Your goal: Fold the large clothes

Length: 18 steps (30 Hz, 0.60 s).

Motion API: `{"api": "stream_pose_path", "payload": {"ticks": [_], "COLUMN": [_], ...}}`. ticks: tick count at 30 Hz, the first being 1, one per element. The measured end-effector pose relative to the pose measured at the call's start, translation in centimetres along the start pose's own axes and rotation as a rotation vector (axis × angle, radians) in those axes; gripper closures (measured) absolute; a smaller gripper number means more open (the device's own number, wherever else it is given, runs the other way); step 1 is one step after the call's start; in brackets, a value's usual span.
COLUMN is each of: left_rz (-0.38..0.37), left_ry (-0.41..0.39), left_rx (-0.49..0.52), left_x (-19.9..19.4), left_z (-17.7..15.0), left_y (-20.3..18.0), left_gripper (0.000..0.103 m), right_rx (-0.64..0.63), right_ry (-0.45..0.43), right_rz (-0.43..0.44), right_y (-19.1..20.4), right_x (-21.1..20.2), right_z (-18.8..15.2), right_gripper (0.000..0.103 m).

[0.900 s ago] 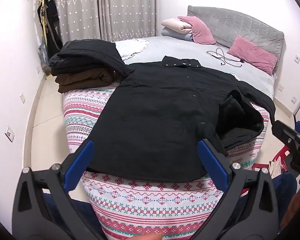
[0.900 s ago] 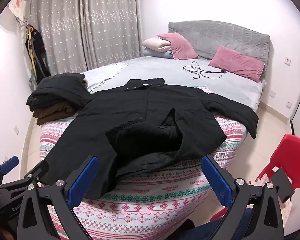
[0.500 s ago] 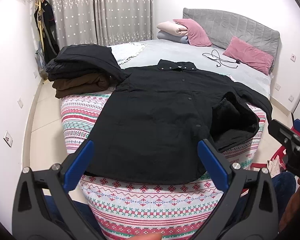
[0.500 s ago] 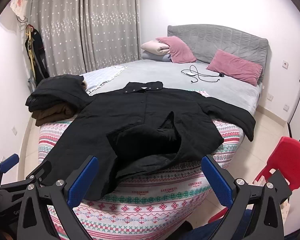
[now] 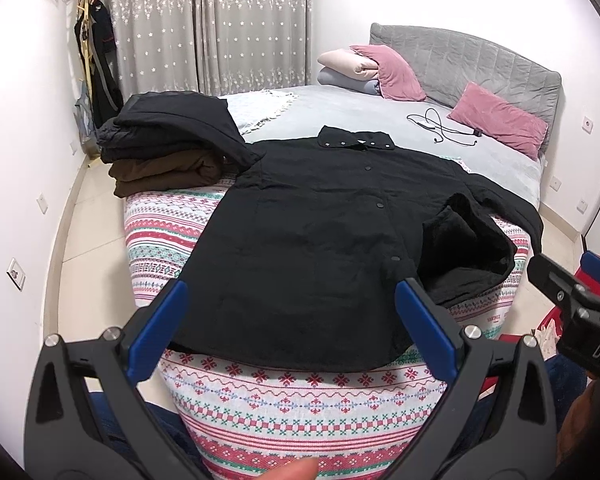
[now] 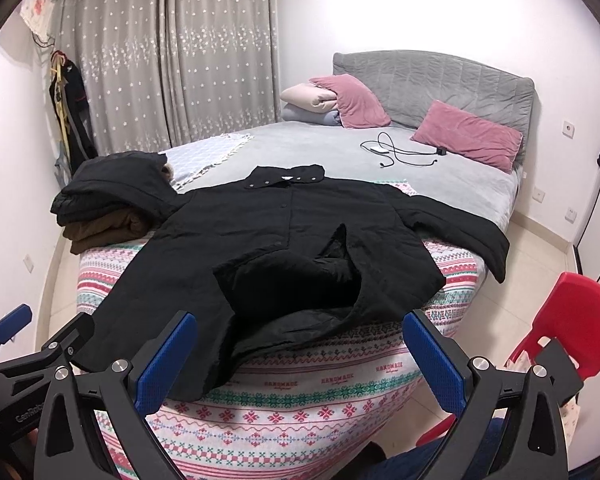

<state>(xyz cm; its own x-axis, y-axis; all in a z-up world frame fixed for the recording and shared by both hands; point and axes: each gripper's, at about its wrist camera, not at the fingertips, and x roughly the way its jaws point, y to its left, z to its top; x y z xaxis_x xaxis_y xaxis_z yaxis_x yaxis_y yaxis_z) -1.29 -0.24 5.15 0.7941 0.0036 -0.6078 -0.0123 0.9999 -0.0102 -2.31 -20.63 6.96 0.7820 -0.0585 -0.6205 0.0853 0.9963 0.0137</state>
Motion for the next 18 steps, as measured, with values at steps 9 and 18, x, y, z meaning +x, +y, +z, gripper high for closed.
{"api": "stream_pose_path", "payload": {"ticks": [9, 18], "left_rz": [0.002, -0.025], "left_ry": [-0.005, 0.003], "left_rx": [-0.006, 0.013], "left_x": [-0.12, 0.18], "left_z": [-0.03, -0.08], "left_y": [0.67, 0.16], "left_gripper": [0.0, 0.0], "right_rx": [0.004, 0.026], "right_ry": [-0.029, -0.036], "right_rz": [0.011, -0.006], "right_y": [0.61, 0.24], "right_x": [-0.28, -0.53], "right_z": [-0.04, -0.16], "right_gripper": [0.0, 0.0]}}
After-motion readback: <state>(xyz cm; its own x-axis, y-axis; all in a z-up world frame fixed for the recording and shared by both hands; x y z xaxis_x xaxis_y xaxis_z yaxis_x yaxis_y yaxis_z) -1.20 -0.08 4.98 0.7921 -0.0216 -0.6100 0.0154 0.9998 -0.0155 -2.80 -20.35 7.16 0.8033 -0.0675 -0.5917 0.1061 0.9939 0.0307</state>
